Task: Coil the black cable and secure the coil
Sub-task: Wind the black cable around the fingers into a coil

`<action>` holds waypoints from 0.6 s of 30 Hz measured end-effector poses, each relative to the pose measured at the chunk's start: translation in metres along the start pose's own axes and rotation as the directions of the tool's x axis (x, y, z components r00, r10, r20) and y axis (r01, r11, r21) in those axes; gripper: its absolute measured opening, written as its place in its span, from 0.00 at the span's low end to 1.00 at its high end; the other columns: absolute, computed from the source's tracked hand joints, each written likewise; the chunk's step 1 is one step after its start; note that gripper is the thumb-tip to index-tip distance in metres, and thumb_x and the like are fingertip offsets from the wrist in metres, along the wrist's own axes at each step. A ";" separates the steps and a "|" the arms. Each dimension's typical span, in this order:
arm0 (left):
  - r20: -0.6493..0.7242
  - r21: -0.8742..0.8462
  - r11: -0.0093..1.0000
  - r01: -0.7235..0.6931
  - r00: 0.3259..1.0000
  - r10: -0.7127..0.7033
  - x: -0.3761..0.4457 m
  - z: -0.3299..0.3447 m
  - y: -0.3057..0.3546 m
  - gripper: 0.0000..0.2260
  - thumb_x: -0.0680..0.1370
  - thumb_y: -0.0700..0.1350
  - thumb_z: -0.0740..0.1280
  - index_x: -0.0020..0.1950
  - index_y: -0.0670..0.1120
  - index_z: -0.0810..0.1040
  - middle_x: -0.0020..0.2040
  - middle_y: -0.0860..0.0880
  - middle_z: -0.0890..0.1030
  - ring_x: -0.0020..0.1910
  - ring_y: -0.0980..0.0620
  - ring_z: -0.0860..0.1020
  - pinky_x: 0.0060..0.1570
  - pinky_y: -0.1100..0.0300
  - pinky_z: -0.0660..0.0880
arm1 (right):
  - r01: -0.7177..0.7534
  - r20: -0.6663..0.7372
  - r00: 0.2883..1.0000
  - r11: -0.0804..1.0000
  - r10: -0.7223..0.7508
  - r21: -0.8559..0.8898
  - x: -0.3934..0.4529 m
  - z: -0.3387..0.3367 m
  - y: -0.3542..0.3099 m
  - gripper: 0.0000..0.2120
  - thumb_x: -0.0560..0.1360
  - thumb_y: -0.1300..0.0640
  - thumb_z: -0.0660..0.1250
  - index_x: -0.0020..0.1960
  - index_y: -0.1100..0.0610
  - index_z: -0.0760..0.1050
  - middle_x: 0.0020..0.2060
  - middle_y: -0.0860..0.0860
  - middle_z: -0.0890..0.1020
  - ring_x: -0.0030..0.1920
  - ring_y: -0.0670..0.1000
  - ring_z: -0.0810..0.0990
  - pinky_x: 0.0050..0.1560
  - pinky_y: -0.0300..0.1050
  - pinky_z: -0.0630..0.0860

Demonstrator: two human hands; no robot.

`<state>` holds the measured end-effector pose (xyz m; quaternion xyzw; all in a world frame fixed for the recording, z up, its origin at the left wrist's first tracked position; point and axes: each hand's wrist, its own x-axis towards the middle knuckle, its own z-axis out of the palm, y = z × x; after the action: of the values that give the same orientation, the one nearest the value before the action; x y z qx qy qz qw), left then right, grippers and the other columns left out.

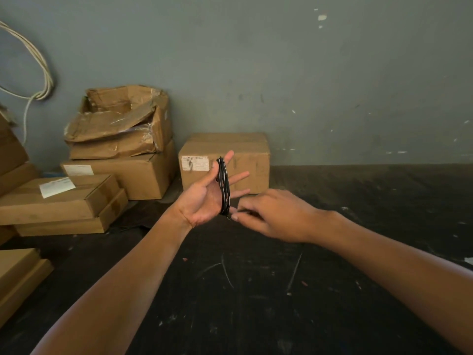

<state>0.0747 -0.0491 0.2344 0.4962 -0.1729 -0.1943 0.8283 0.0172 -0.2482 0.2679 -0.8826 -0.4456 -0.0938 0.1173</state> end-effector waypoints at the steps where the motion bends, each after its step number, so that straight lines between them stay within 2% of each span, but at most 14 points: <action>1: 0.008 0.010 1.000 0.009 1.000 -0.009 -0.001 0.000 -0.003 0.18 0.82 0.59 0.53 0.71 0.64 0.71 0.72 0.42 0.73 0.68 0.37 0.75 0.62 0.31 0.70 | -0.010 -0.013 1.000 1.000 0.010 0.015 0.002 -0.006 0.003 0.10 0.81 0.46 0.59 0.42 0.45 0.71 0.31 0.39 0.73 0.29 0.37 0.72 0.32 0.34 0.65; 2: 0.015 0.029 0.999 0.017 1.000 -0.018 -0.003 0.000 -0.004 0.18 0.82 0.59 0.52 0.70 0.65 0.72 0.72 0.42 0.73 0.66 0.38 0.76 0.61 0.31 0.71 | -0.018 -0.020 1.000 0.999 0.018 0.027 0.004 -0.012 0.006 0.10 0.81 0.46 0.59 0.43 0.46 0.73 0.33 0.39 0.75 0.30 0.36 0.73 0.33 0.35 0.67; 5: 0.018 0.097 0.994 0.040 0.999 -0.042 -0.007 0.001 -0.006 0.18 0.82 0.59 0.53 0.71 0.65 0.71 0.72 0.46 0.74 0.70 0.39 0.72 0.65 0.25 0.59 | -0.039 -0.020 0.999 0.999 0.039 -0.010 0.013 -0.027 0.011 0.14 0.80 0.44 0.58 0.51 0.50 0.78 0.45 0.46 0.84 0.35 0.40 0.78 0.39 0.45 0.77; 8: -0.013 0.154 0.984 0.084 0.996 -0.083 -0.008 0.004 -0.007 0.21 0.81 0.58 0.56 0.74 0.58 0.69 0.74 0.44 0.71 0.72 0.37 0.68 0.67 0.22 0.53 | -0.025 -0.110 0.993 0.998 0.031 0.056 0.019 -0.042 0.015 0.12 0.80 0.46 0.61 0.50 0.53 0.80 0.37 0.44 0.82 0.34 0.40 0.77 0.36 0.38 0.73; 10: -0.001 0.172 0.978 0.116 0.993 -0.117 -0.010 0.007 -0.008 0.22 0.79 0.57 0.60 0.73 0.56 0.70 0.73 0.44 0.73 0.72 0.36 0.69 0.67 0.22 0.52 | -0.015 -0.175 0.984 0.996 0.031 0.094 0.024 -0.050 0.017 0.09 0.80 0.50 0.64 0.46 0.52 0.80 0.31 0.39 0.78 0.33 0.34 0.77 0.34 0.31 0.70; 11: 0.018 0.175 0.976 0.130 0.991 -0.135 -0.011 0.008 -0.009 0.22 0.78 0.57 0.61 0.72 0.56 0.70 0.72 0.44 0.74 0.72 0.36 0.69 0.67 0.22 0.51 | -0.022 -0.187 0.982 0.996 0.038 0.086 0.026 -0.053 0.019 0.09 0.80 0.50 0.65 0.46 0.52 0.81 0.30 0.37 0.77 0.32 0.32 0.75 0.34 0.31 0.69; 14: 0.089 0.208 0.962 0.176 0.976 -0.198 -0.014 0.012 -0.009 0.21 0.77 0.58 0.62 0.71 0.60 0.71 0.71 0.46 0.75 0.73 0.37 0.68 0.67 0.23 0.51 | -0.080 -0.163 0.983 0.995 0.089 0.063 0.030 -0.056 0.024 0.09 0.79 0.48 0.65 0.45 0.50 0.80 0.35 0.37 0.81 0.36 0.35 0.77 0.41 0.44 0.75; 15: 0.115 0.227 0.956 0.188 0.969 -0.218 -0.015 0.013 -0.009 0.20 0.78 0.58 0.62 0.71 0.62 0.72 0.72 0.47 0.75 0.73 0.37 0.68 0.68 0.23 0.51 | -0.088 -0.162 0.982 0.993 0.101 0.082 0.030 -0.056 0.027 0.08 0.79 0.47 0.65 0.44 0.47 0.79 0.35 0.36 0.80 0.38 0.35 0.78 0.42 0.44 0.75; 18: 0.197 0.266 0.941 0.212 0.943 -0.268 -0.018 0.015 -0.009 0.20 0.80 0.58 0.60 0.73 0.63 0.70 0.74 0.47 0.72 0.74 0.37 0.65 0.67 0.23 0.50 | -0.121 -0.206 0.967 0.984 0.147 0.133 0.030 -0.054 0.035 0.06 0.77 0.46 0.67 0.43 0.46 0.79 0.32 0.39 0.79 0.32 0.39 0.75 0.35 0.43 0.69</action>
<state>0.0500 -0.0558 0.2311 0.5845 -0.2280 -0.3283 0.7061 0.0597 -0.2612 0.3236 -0.8868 -0.3741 -0.1538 0.2237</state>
